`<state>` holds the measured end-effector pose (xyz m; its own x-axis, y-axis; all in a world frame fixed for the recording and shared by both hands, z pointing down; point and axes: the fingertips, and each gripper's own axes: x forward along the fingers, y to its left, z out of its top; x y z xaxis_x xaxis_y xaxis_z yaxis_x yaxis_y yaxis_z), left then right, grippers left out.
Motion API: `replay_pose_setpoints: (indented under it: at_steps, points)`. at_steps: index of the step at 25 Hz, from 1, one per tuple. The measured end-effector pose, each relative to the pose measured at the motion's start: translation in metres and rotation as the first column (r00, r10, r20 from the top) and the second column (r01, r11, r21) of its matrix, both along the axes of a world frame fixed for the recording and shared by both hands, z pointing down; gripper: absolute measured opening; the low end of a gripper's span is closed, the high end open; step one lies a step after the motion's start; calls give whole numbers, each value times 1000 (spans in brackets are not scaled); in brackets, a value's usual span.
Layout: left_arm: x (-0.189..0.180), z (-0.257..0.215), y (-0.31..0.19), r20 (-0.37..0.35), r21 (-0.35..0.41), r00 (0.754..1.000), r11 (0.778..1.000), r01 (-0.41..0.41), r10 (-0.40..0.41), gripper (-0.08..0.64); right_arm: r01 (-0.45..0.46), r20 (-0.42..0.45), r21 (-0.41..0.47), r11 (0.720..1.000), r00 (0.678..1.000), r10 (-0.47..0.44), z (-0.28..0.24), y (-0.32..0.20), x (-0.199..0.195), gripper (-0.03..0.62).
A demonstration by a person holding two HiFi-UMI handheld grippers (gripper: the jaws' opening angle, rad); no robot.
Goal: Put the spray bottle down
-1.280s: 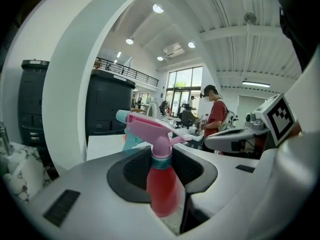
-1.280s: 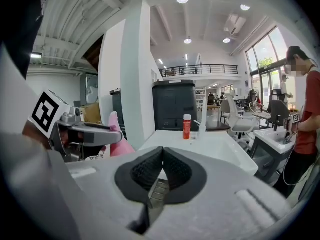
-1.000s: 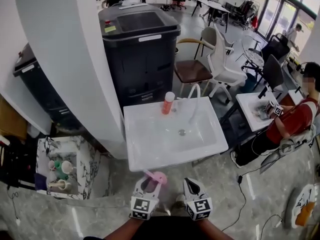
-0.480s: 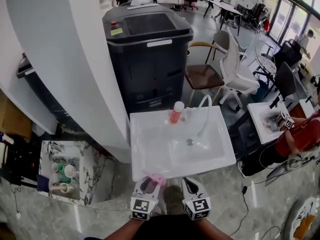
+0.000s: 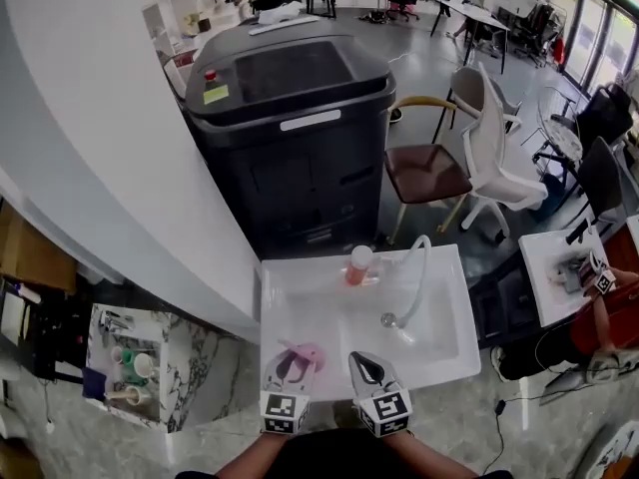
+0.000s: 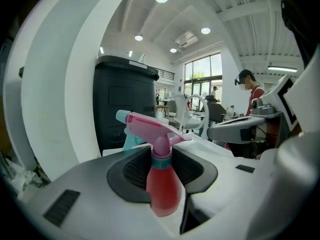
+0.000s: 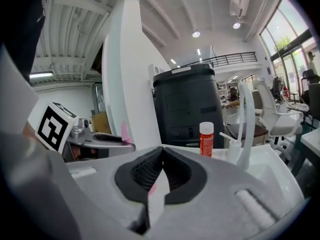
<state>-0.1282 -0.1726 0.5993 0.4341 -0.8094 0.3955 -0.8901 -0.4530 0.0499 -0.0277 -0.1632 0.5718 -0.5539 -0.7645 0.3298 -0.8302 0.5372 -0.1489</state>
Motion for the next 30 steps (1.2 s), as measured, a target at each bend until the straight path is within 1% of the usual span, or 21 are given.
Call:
replay_pose_setpoints:
  at_steps: [4, 9, 11, 16, 19, 21, 23, 26, 30]
  points:
    - [11, 8, -48, 42, 11, 999, 1000, 19, -20, 143, 53, 8, -8, 999, 999, -53, 6, -34, 2, -2]
    - [20, 21, -104, 57, 19, 995, 996, 82, -83, 143, 101, 22, -9, 995, 995, -101, 16, -76, 8, -2]
    - [23, 25, -128, 73, 28, 992, 994, 103, -105, 143, 102, 32, -11, 995, 994, -101, 16, -93, 14, -2]
    - [30, 31, -179, 80, 37, 986, 989, 143, -146, 143, 55, 63, -43, 998, 997, -52, 20, -134, 33, -2]
    - [33, 43, -199, 72, 19, 985, 988, 153, -154, 143, 63, 61, -28, 998, 996, -61, 17, -153, 35, -2]
    - [33, 54, -209, 63, -3, 986, 988, 156, -155, 143, 77, 57, -15, 997, 995, -76, 15, -162, 33, -2]
    - [35, 65, -217, 70, -19, 987, 989, 147, -146, 143, 83, 60, -15, 996, 995, -82, 16, -167, 32, -2]
    - [39, 77, -229, 88, -24, 987, 990, 136, -133, 143, 92, 46, -17, 996, 995, -91, 20, -169, 31, -2]
    - [42, 87, -246, 91, -23, 987, 991, 132, -129, 143, 141, 40, -44, 989, 989, -139, 29, -162, 21, -2]
